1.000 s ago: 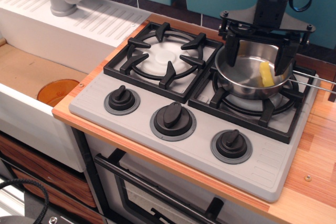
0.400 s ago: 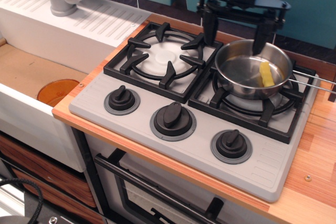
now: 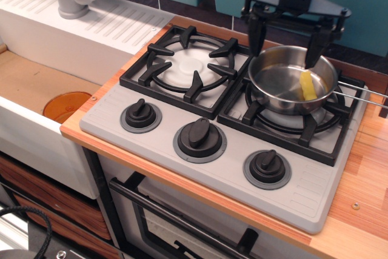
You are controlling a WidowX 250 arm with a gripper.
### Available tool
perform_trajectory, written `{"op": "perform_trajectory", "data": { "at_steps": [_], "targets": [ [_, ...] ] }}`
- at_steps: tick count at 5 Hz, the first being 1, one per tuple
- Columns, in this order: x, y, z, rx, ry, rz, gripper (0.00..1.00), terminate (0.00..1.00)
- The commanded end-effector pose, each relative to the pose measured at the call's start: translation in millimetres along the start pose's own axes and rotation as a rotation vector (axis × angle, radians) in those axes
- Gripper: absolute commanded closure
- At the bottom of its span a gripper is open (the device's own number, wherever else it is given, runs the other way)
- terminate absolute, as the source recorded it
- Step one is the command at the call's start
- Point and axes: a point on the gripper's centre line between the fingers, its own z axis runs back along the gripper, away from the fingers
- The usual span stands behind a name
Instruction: Put fry in pot or pan an put pot or pan on stove
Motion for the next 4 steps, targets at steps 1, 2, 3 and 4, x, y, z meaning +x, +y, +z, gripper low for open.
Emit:
{"op": "perform_trajectory", "data": {
  "at_steps": [1, 2, 3, 4],
  "targets": [
    [24.8, 13.6, 18.1, -0.026, -0.092, -0.014, 0.00, 0.00],
    [28.7, 18.0, 18.7, -0.013, -0.096, -0.016, 0.00, 0.00],
    [28.7, 22.9, 12.4, -0.014, -0.109, -0.022, 0.00, 0.00],
    [26.8, 26.8, 0.2, -0.026, -0.125, -0.026, 0.00, 0.00]
  ]
}}
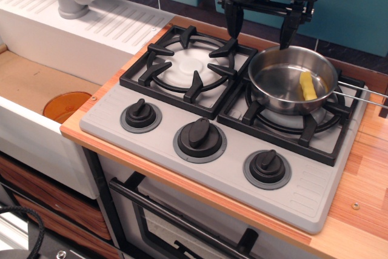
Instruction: Put fry in pot or pan an put pot or pan on stove
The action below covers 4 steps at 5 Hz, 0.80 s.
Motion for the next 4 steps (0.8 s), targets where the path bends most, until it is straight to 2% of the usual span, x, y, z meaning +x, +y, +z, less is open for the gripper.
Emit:
{"op": "perform_trajectory", "data": {
  "at_steps": [1, 3, 4],
  "targets": [
    [-0.2, 7.0, -15.5, -0.030, -0.079, -0.004, 0.00, 0.00],
    [-14.7, 7.3, -36.2, -0.044, -0.112, 0.008, 0.00, 0.00],
    [-19.8, 2.4, -44.7, -0.028, -0.117, 0.024, 1.00, 0.00]
  ]
}}
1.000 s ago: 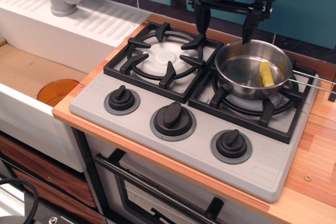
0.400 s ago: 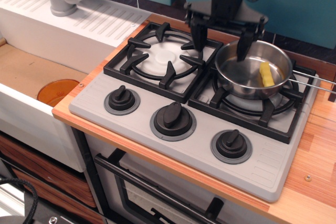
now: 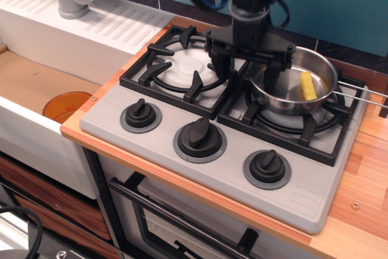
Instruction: Put fry in pot or pan an put pot or pan on stove
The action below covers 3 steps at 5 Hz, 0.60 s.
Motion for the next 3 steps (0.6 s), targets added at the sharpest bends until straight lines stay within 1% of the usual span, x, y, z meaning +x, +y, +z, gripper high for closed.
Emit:
{"op": "perform_trajectory", "data": {
  "at_steps": [1, 3],
  "targets": [
    [3.1, -7.2, 1.6, 0.003, -0.044, 0.020, 1.00, 0.00],
    [7.3, -6.1, 1.9, -0.002, -0.039, 0.016, 1.00, 0.00]
  ]
}}
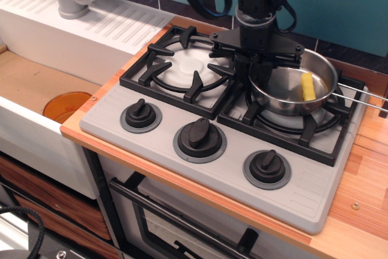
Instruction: Put fry in pot or pan an put pot or pan on stove
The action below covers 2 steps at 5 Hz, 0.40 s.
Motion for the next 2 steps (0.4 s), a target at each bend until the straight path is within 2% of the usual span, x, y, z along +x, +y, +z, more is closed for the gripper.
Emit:
{"op": "perform_trajectory", "data": {
  "at_steps": [1, 2],
  "targets": [
    [8.0, -0.4, 20.4, 0.005, 0.036, 0.000, 1.00, 0.00],
    [14.6, 5.8, 47.0, 0.016, 0.083, -0.002, 1.00, 0.00]
  ]
}}
